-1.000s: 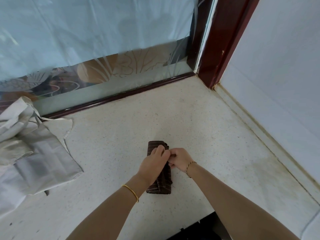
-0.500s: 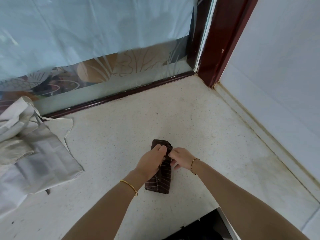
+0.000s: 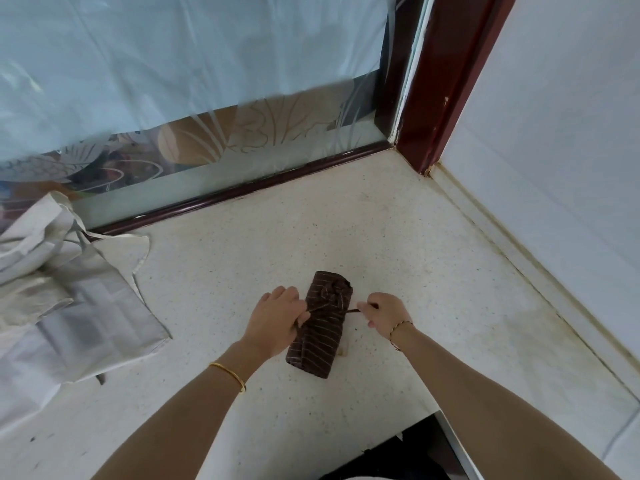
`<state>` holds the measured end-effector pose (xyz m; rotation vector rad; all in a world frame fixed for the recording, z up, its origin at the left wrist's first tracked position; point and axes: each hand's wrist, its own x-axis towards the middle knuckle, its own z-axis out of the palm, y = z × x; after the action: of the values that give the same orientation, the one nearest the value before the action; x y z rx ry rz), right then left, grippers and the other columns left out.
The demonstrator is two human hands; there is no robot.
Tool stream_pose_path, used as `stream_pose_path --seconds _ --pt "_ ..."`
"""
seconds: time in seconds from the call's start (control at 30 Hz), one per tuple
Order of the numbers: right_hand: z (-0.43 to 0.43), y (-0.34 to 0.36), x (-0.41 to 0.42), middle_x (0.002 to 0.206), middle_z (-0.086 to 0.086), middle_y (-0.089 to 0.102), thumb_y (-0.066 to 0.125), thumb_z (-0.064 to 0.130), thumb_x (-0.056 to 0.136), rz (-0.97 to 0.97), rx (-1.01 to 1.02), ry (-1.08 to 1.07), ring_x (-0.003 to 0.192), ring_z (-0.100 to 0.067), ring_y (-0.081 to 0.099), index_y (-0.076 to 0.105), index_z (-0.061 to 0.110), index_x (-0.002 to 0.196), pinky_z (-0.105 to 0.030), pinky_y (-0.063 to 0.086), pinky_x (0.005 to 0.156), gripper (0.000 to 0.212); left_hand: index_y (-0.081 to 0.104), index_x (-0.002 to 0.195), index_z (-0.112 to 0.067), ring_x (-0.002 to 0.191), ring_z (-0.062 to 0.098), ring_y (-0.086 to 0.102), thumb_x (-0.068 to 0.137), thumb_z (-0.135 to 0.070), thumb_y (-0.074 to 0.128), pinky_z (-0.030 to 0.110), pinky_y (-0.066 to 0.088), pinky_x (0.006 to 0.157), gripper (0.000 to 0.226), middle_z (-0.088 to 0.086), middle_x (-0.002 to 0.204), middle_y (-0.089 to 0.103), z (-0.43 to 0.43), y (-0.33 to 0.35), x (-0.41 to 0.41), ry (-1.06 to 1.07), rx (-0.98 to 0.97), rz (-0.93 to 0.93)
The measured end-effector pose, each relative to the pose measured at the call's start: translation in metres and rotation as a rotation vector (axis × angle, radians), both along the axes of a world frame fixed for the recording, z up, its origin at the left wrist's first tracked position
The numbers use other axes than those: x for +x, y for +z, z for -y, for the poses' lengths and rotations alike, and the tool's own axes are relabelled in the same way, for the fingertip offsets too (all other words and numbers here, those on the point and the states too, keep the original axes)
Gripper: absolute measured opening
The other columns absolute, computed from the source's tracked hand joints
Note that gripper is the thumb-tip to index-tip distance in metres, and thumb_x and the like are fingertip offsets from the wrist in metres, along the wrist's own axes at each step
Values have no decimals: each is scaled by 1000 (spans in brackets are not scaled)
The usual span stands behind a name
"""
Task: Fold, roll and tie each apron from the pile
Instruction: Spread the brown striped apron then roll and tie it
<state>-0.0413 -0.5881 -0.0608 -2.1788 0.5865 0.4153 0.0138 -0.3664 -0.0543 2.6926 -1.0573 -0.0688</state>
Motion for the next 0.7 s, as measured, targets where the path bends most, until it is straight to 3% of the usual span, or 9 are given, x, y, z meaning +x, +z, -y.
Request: stream_pose_path --seconds 0.07,0.13,0.23,0.33,0.43,0.5,0.6,0.7 --pt "-3 -1 -1 70 -1 49 47 31 97 -35 -136 44 70 -19 54 38 17 61 -26 36 58 40 62 83 -11 85 13 44 96 -29 45 28 42 82 28 -2 92 53 1 2 0 54 -39 -129" --pt "-11 -2 0 66 2 46 46 31 98 -48 -190 72 67 -17 49 37 18 61 -26 33 54 40 66 79 -8 86 12 54 90 -19 58 24 47 83 17 0 89 61 13 13 -1 200 -283 -399" --pt "-19 -2 -1 63 3 44 46 33 98 -62 -211 91 61 -14 45 37 20 61 -24 31 50 40 72 82 -13 78 3 63 85 -15 66 11 49 71 7 -2 84 69 27 24 1 366 -522 -711" --pt "-20 0 -4 64 4 45 46 34 98 -48 -216 88 61 -15 47 37 22 62 -24 33 50 39 71 78 -4 69 0 64 84 -16 69 12 49 64 14 4 80 73 31 28 0 448 -656 -863" --pt "-24 5 -7 66 1 52 46 35 97 37 -163 93 68 -22 58 39 23 63 -30 43 57 36 65 77 -6 74 3 64 88 -19 65 14 49 61 16 2 80 72 31 24 -1 424 -598 -895" --pt "-28 9 -8 68 -1 55 47 34 97 116 -120 85 68 -23 61 41 24 65 -35 49 61 34 65 84 -14 77 5 64 89 -19 64 15 49 63 7 -2 80 71 31 20 -3 389 -510 -899" --pt "-32 22 -6 65 3 51 49 34 95 220 -99 136 60 -15 50 44 24 64 -33 45 58 32 66 96 -19 76 3 61 87 -13 64 11 46 66 11 -5 83 67 32 20 -4 355 -438 -886" --pt "-38 36 -1 72 1 54 52 33 94 281 -91 284 67 -16 53 58 16 71 -30 45 62 29 67 98 -17 81 9 58 86 -14 65 15 46 72 13 -3 90 62 36 25 -6 258 -338 -772"
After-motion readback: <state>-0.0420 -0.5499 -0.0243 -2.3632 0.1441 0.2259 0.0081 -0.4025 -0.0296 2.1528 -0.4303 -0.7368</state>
